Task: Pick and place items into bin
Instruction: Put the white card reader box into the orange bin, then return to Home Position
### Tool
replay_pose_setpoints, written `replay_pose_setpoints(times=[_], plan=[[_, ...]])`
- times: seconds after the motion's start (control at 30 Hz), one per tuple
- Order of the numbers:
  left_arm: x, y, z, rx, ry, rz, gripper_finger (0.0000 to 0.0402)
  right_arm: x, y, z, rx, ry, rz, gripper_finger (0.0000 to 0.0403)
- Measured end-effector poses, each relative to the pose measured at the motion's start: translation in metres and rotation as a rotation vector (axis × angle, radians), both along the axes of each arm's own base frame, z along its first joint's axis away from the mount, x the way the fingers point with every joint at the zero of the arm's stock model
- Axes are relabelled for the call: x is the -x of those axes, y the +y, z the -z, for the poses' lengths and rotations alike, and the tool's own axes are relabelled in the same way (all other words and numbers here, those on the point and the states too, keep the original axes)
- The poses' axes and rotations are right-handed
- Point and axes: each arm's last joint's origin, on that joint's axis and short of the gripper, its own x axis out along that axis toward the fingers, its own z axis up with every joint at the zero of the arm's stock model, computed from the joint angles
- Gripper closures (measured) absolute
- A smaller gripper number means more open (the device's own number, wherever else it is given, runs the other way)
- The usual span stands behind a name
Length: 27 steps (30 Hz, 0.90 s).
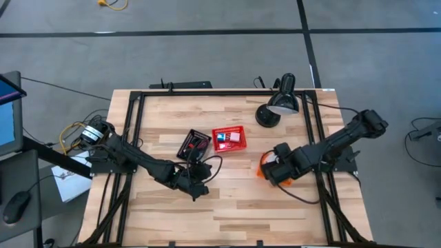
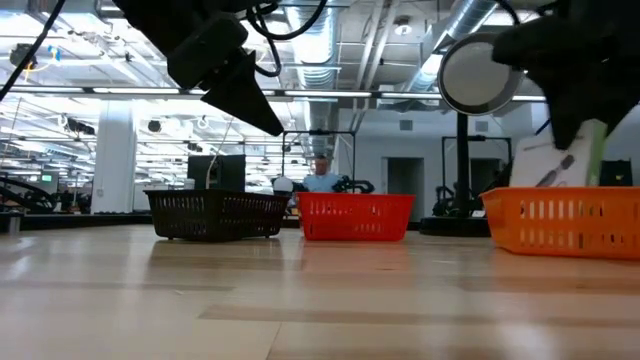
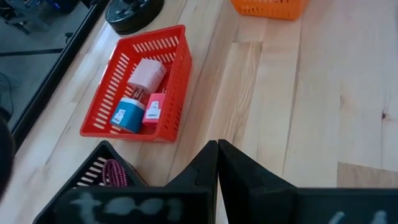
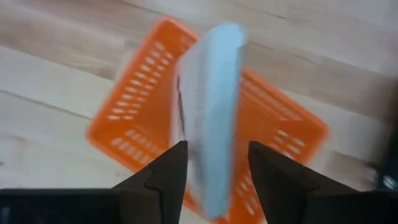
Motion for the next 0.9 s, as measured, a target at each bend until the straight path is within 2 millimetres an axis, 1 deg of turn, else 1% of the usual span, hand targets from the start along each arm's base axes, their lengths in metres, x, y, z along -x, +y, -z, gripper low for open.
replay_pose_setpoints(times=[0.13,0.33,0.4,0.57,0.7,0.73,0.8,0.9], plan=[[0.000,0.000,0.000,0.005,-0.006,0.000,0.0401,0.009,0.010,-0.003,-0.027,-0.001,0.013,0.0244],[-0.001,0.000,0.000,0.006,-0.008,0.001,0.0401,0.020,0.032,-0.003,-0.064,-0.026,0.005,0.0253],[-0.001,0.000,-0.001,0.007,-0.009,0.001,0.0401,0.021,0.039,-0.004,-0.052,-0.081,-0.003,0.0255],[-0.001,0.000,-0.001,0.009,-0.013,-0.002,0.0401,0.015,0.053,-0.006,-0.047,-0.254,-0.042,0.0261],[0.000,0.000,-0.002,-0.032,-0.003,0.011,0.0401,0.013,0.058,-0.009,0.043,-0.383,-0.085,0.0265],[0.001,0.001,-0.004,-0.047,0.003,0.020,0.0401,0.013,0.058,-0.012,0.075,-0.407,-0.087,0.0266],[0.007,0.004,-0.016,-0.068,0.002,0.038,0.0401,0.015,0.060,-0.024,0.128,-0.431,-0.136,0.0266],[0.024,0.010,-0.039,-0.096,0.009,0.040,0.0401,0.026,0.061,-0.051,0.236,-0.450,-0.257,0.0265]])
